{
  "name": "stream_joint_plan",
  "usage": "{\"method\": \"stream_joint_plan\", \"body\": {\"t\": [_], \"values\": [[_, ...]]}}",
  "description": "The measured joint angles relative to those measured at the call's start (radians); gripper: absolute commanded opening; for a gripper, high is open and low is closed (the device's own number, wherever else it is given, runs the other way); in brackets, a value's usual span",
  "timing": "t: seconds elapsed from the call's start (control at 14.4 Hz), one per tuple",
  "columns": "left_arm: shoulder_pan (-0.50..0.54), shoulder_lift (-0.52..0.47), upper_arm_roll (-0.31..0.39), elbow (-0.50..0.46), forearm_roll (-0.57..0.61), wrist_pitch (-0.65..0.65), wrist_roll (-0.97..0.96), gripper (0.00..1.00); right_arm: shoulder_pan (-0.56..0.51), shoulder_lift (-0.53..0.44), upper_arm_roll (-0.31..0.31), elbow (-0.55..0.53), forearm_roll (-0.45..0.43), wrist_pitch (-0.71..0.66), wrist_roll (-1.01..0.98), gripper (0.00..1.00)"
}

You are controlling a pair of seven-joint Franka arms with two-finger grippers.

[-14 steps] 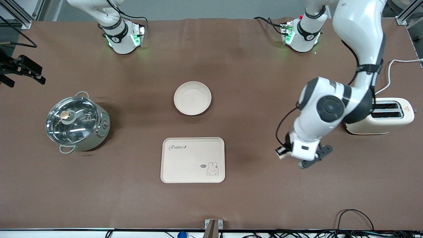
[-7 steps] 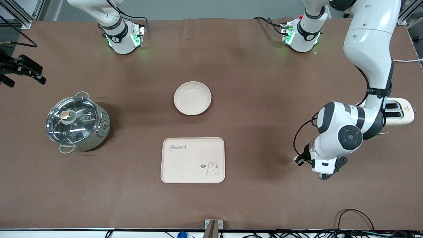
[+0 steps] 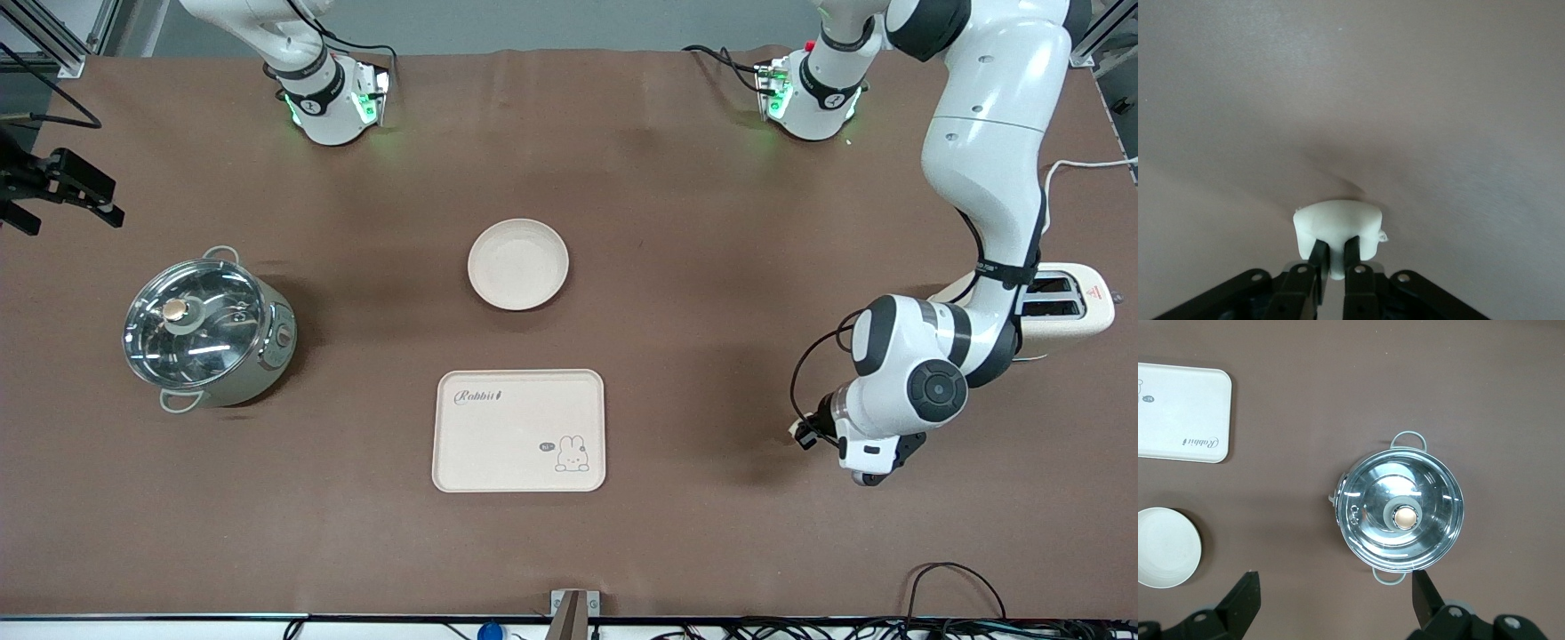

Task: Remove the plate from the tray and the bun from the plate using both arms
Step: 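Lower the bun onto the table and open the left gripper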

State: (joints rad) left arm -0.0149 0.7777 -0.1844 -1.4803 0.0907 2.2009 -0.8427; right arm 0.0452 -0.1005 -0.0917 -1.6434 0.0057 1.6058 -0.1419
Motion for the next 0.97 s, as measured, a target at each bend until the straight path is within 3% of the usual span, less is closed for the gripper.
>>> {"method": "stream_joint_plan", "body": {"t": [0.07,0.14,0.21,0.28,0.56,0.97], "values": [[0.006,0.006,0.000,-0.001,0.000,0.001,0.004,0.44,0.000,0.001,0.000,-0.004,0.000,0.001,0.000,1.00],[0.009,0.009,0.000,-0.002,0.000,0.001,0.008,0.66,0.000,0.003,-0.001,-0.009,0.000,0.003,0.000,1.00],[0.010,0.012,-0.001,-0.002,0.000,0.001,0.009,0.95,0.000,0.004,-0.001,-0.014,0.000,0.007,0.000,1.00],[0.010,0.012,-0.001,-0.002,0.000,0.002,0.009,1.00,-0.001,0.005,-0.003,-0.019,0.000,0.011,0.000,1.00],[0.009,-0.012,-0.013,0.019,0.000,0.006,0.008,1.00,-0.001,0.006,-0.007,-0.041,-0.001,0.026,0.001,1.00],[0.005,-0.202,-0.019,0.032,0.000,-0.107,0.101,1.00,0.020,-0.002,0.005,-0.041,-0.001,0.010,0.013,1.00]]}}
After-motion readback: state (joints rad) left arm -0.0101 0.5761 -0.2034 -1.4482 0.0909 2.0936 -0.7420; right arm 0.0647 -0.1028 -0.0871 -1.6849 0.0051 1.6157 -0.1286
